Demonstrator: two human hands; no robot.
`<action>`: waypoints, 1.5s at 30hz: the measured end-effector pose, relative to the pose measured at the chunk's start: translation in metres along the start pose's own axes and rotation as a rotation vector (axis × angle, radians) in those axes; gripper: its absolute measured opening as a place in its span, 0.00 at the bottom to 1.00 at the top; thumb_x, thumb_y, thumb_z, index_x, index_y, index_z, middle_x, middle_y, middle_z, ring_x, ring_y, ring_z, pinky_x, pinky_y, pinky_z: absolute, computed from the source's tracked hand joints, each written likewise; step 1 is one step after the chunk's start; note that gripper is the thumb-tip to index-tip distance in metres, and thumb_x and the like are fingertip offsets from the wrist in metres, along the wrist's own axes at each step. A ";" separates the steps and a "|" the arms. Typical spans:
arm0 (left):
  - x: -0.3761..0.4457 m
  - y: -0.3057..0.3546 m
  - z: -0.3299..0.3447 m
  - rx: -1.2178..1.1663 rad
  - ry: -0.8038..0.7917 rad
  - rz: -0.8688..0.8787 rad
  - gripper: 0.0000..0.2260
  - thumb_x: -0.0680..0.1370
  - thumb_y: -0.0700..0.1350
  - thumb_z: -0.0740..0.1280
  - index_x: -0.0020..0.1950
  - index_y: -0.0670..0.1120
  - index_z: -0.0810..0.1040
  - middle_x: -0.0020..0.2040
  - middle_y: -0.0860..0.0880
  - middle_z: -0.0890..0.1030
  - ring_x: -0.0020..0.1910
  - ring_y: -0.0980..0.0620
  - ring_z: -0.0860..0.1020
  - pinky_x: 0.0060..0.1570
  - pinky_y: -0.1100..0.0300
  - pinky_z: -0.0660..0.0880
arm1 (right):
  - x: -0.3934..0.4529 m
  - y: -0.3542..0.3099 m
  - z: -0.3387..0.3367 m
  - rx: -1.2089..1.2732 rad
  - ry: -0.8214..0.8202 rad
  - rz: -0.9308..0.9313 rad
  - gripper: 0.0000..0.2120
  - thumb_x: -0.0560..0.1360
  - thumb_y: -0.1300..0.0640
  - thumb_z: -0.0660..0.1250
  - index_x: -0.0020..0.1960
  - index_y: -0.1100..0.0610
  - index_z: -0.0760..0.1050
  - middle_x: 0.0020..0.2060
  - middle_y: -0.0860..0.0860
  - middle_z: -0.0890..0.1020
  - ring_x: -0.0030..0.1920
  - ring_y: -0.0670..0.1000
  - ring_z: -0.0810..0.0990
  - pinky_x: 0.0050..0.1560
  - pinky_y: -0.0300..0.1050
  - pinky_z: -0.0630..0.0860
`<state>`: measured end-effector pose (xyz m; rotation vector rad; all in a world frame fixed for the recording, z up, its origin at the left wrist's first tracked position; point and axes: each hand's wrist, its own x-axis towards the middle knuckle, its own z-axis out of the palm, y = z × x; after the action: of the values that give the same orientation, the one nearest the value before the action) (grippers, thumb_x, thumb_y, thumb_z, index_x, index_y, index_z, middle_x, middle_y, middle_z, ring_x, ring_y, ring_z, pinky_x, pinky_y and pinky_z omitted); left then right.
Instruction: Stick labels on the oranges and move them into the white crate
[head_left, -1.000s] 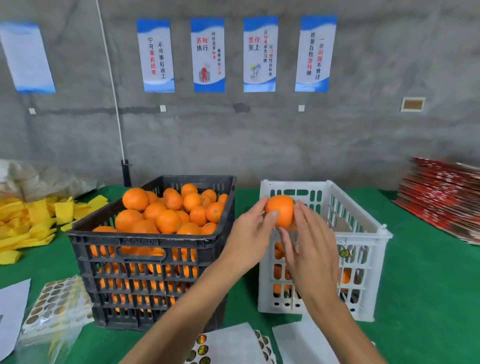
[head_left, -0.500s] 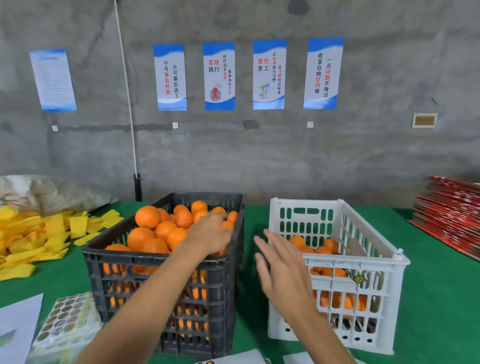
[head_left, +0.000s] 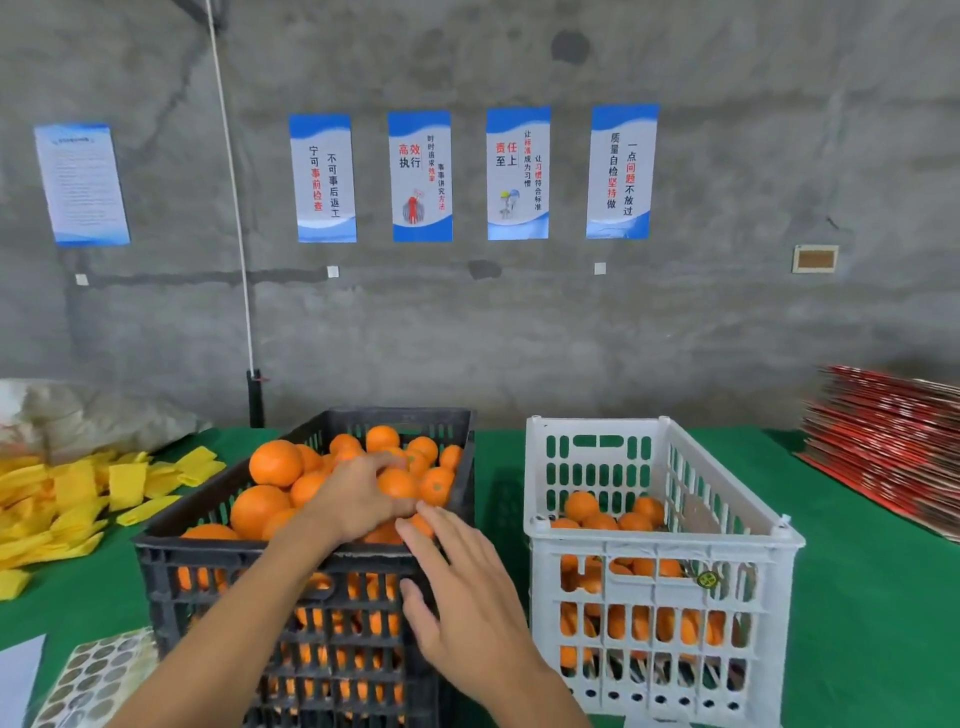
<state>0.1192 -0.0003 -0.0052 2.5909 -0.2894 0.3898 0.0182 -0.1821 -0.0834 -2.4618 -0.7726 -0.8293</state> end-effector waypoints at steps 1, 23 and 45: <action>-0.009 0.006 -0.003 -0.070 0.161 0.054 0.29 0.73 0.54 0.79 0.72 0.52 0.77 0.68 0.50 0.80 0.63 0.52 0.78 0.57 0.60 0.74 | 0.000 0.000 -0.001 0.031 0.016 0.026 0.30 0.83 0.44 0.56 0.82 0.45 0.51 0.81 0.44 0.56 0.81 0.44 0.52 0.81 0.50 0.54; -0.226 0.016 0.189 -0.757 0.122 0.129 0.23 0.78 0.62 0.72 0.72 0.66 0.71 0.69 0.62 0.72 0.67 0.56 0.76 0.57 0.56 0.81 | -0.169 0.029 0.016 -0.063 -0.136 0.088 0.30 0.82 0.43 0.65 0.76 0.62 0.68 0.60 0.55 0.82 0.59 0.56 0.80 0.59 0.49 0.76; -0.239 -0.010 0.203 -0.759 0.138 -0.107 0.19 0.82 0.54 0.68 0.72 0.62 0.70 0.66 0.60 0.70 0.59 0.57 0.78 0.56 0.63 0.78 | -0.204 0.031 0.028 0.194 -0.487 0.055 0.23 0.78 0.29 0.60 0.65 0.38 0.81 0.71 0.31 0.70 0.73 0.36 0.62 0.72 0.37 0.62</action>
<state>-0.0573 -0.0630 -0.2567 1.8179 -0.1965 0.3346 -0.0875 -0.2649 -0.2431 -2.5156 -0.8930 -0.1170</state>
